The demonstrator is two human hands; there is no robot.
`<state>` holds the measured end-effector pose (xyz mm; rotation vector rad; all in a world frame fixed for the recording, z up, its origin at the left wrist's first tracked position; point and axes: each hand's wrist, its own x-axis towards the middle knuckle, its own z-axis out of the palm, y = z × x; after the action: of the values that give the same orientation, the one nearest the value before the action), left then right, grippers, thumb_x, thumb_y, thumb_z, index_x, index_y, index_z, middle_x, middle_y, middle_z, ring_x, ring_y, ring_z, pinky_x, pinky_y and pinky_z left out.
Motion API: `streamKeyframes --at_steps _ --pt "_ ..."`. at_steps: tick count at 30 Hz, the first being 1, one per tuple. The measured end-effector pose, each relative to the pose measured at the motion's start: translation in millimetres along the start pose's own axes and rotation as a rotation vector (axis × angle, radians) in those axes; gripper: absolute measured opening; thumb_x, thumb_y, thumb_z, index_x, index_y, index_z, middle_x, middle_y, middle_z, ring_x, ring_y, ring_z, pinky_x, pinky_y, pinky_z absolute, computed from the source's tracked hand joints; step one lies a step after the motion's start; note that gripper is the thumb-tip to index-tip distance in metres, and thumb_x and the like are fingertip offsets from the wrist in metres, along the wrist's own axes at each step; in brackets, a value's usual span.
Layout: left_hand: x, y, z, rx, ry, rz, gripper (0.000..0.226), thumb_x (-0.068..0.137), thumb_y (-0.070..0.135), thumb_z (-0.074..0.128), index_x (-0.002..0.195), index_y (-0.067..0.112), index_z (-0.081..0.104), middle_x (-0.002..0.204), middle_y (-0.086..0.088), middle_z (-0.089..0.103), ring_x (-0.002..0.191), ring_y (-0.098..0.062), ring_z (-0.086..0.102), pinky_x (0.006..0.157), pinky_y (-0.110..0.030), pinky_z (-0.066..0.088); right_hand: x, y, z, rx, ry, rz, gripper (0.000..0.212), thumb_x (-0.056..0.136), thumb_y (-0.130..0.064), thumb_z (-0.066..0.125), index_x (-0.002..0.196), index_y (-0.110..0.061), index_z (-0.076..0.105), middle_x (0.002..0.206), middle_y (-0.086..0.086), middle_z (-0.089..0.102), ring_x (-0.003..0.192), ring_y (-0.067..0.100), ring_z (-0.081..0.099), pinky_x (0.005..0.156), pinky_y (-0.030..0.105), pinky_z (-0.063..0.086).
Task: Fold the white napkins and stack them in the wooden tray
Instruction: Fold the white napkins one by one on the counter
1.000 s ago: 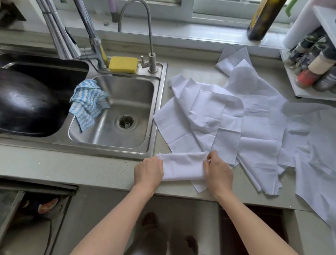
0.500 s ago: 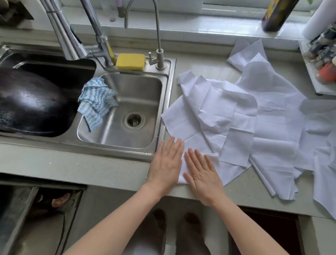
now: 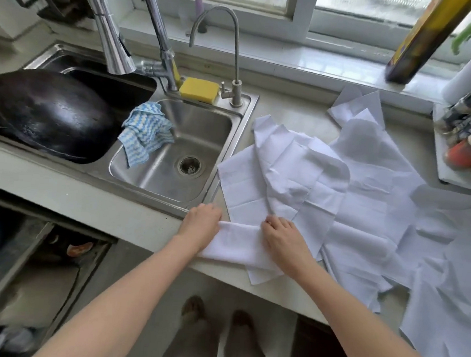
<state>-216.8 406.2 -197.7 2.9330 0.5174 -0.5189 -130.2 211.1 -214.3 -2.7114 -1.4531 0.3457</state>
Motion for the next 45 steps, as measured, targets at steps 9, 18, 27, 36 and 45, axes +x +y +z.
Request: streamKeyframes --at_steps 9,18,27,36,45 --pt "-38 -22 -23 -0.397 -0.137 -0.106 0.009 0.084 0.023 0.064 0.091 0.018 0.066 0.106 -0.003 0.065 0.101 -0.023 0.059 0.083 -0.031 0.046 44 -6 -41 0.195 -0.362 0.054 0.036 0.081 -0.005 0.057 0.058 -0.019 0.033 0.065 0.0 0.04 0.072 0.021 0.044 0.047 0.026 0.023" --pt "-226 -193 -13 -1.109 0.399 -0.538 0.005 0.088 0.004 0.063 0.088 0.009 0.064 0.075 -0.008 0.062 0.053 -0.003 0.056 0.053 -0.02 0.05 86 -214 -101 0.581 -0.234 -0.236 0.029 0.08 -0.019 0.074 0.059 -0.017 0.054 0.054 -0.004 0.046 0.046 0.008 0.04 0.046 0.023 0.028" --pt "-544 -355 65 -1.228 0.743 -1.016 0.025 0.084 -0.004 0.064 0.082 0.021 0.065 0.086 -0.013 0.064 0.087 -0.032 0.065 0.083 -0.045 0.057 21 -574 -41 0.513 -0.38 -0.657 0.008 0.087 -0.011 0.062 0.08 -0.008 0.065 0.077 0.008 0.067 0.066 0.021 0.066 0.065 0.034 0.057" --pt "-742 -454 143 -1.273 0.977 -1.425 0.024 0.095 -0.005 0.047 0.117 -0.004 0.057 0.109 -0.015 0.056 0.088 -0.026 0.06 0.066 -0.025 0.057 -43 -840 14 0.405 -0.467 -0.876 0.007 0.087 -0.01 0.058 0.082 -0.008 0.062 0.072 0.005 0.058 0.071 0.023 0.051 0.063 0.029 0.036" --pt "-868 -589 184 -1.091 1.153 -1.701 0.013 0.092 -0.005 0.049 0.096 0.006 0.043 0.094 -0.005 0.049 0.088 -0.022 0.054 0.069 -0.031 0.057 -42 -1065 71 0.289 -0.565 -1.089 0.004 0.085 -0.011 0.063 0.087 -0.014 0.064 0.066 -0.007 0.051 0.067 0.014 0.049 0.056 0.023 0.034"
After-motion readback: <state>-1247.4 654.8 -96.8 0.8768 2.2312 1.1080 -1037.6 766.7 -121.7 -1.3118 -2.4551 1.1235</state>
